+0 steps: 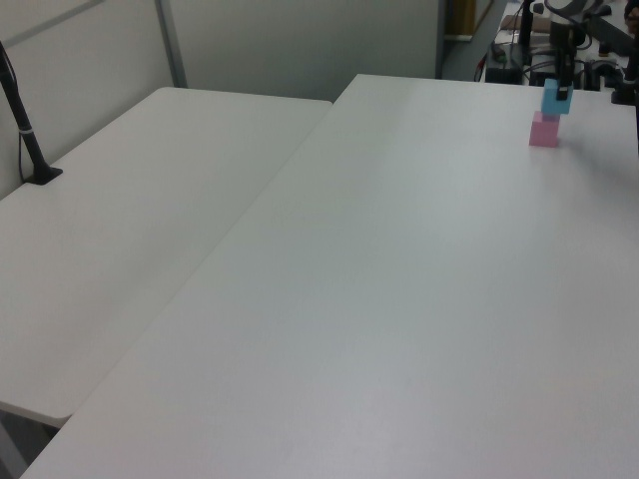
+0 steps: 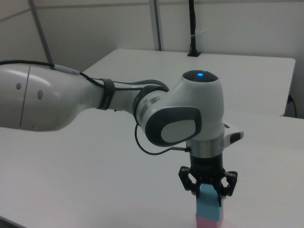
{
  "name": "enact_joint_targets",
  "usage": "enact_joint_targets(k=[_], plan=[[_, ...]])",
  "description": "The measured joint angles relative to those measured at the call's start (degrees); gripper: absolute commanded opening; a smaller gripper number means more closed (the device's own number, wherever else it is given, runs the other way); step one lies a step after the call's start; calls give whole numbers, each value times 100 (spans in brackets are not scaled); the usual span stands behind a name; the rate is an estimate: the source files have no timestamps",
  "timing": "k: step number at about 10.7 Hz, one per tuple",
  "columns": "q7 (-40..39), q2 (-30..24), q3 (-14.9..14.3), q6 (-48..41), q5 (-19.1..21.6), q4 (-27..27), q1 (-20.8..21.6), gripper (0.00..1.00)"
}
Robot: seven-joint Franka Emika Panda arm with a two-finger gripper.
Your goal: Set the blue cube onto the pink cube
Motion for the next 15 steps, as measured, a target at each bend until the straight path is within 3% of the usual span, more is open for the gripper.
enact_joint_targets(k=[2,6,9,11,13,15], plan=[[0,47,0,8,0,-13,19,100],[85,50,0,9,1,-18,40,100],[617,8,0,10,32,32,45,100],[1251,-271,10,-349,221,222,63,100],[2061,-747,29,-1475,378,575,260,100],[3507,-1200,34,-2099,413,709,691,100]])
